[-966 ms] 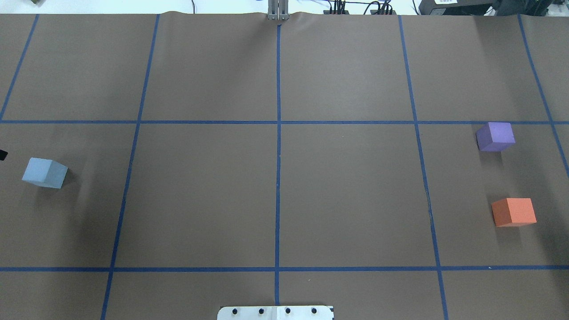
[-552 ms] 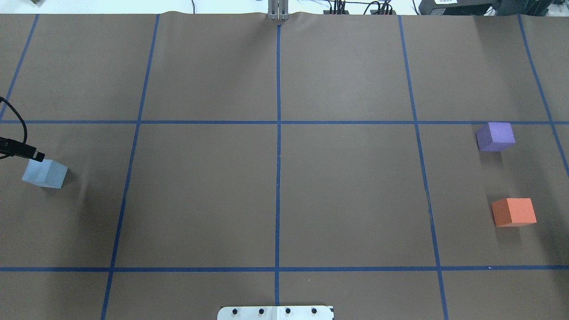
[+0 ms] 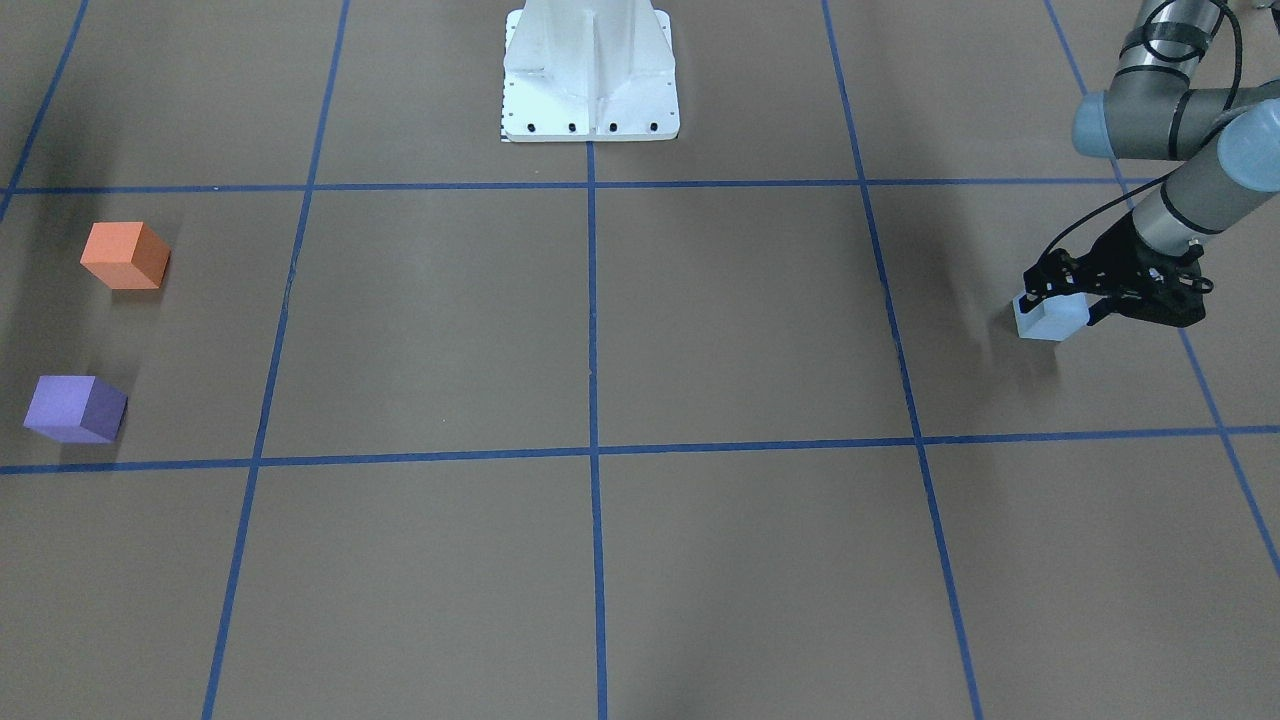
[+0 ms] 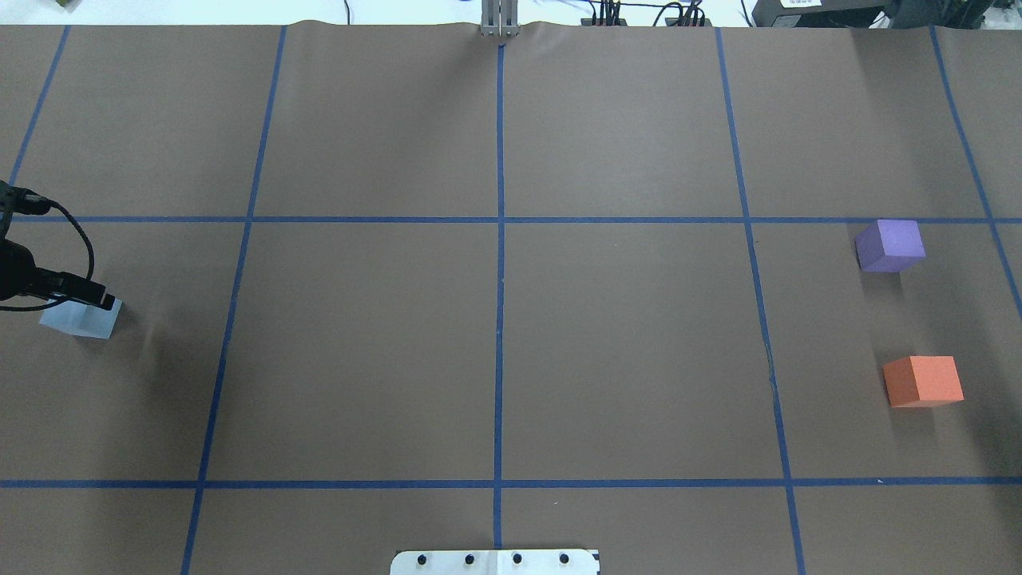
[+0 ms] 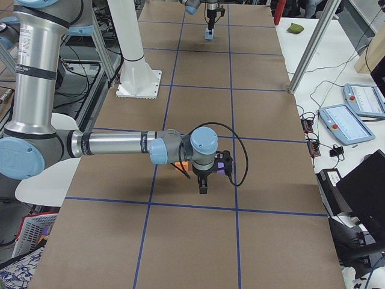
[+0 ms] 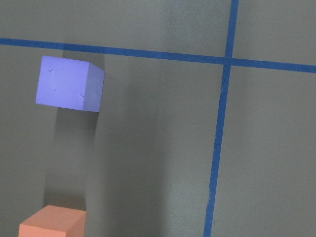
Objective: Place blue block between orange and purple blocks
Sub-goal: 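Lower the left gripper onto the light blue cube and close it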
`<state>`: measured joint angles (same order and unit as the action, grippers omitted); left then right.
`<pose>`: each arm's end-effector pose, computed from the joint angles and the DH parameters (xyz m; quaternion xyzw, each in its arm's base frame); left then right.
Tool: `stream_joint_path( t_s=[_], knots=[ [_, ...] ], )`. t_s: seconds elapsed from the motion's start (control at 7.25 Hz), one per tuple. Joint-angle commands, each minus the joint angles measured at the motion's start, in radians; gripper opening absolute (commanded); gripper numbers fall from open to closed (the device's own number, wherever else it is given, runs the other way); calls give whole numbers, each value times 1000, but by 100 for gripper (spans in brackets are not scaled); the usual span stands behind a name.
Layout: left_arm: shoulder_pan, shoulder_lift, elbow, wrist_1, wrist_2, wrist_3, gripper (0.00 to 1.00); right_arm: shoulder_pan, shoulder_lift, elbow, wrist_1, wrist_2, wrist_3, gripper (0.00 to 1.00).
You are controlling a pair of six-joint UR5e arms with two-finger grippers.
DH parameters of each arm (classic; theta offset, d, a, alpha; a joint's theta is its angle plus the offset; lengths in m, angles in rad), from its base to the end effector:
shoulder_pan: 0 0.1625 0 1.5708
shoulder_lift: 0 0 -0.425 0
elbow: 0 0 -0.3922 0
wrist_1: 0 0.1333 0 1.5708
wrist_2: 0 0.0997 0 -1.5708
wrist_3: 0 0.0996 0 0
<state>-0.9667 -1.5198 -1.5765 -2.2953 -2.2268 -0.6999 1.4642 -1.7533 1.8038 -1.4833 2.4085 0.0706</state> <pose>0.2228 -0.4505 0.6035 0.0664 0.4328 0.0645 0.8967 0.0140 -0.4264 0.6129 0.0268 -0.4097 -0.0444 0.9107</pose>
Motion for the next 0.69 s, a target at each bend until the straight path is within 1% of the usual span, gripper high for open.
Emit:
stream_joint_path(
  t_s=[0.0, 0.14, 0.28, 0.41, 0.55],
  knots=[
    [55, 9, 1, 8, 88, -21, 99, -2, 0, -1, 0, 0, 0, 100],
    [63, 9, 1, 14, 105, -23, 84, -2, 0, -1, 0, 0, 0, 100],
    [63, 7, -8, 36, 105, -23, 52, -2, 0, -1, 0, 0, 0, 100],
    [63, 4, -45, 81, 102, -23, 29, -2, -2, -1, 0, 1, 0, 100],
    [63, 1, -124, 185, 102, -23, 26, -2, -2, -1, 0, 1, 0, 100]
  ],
)
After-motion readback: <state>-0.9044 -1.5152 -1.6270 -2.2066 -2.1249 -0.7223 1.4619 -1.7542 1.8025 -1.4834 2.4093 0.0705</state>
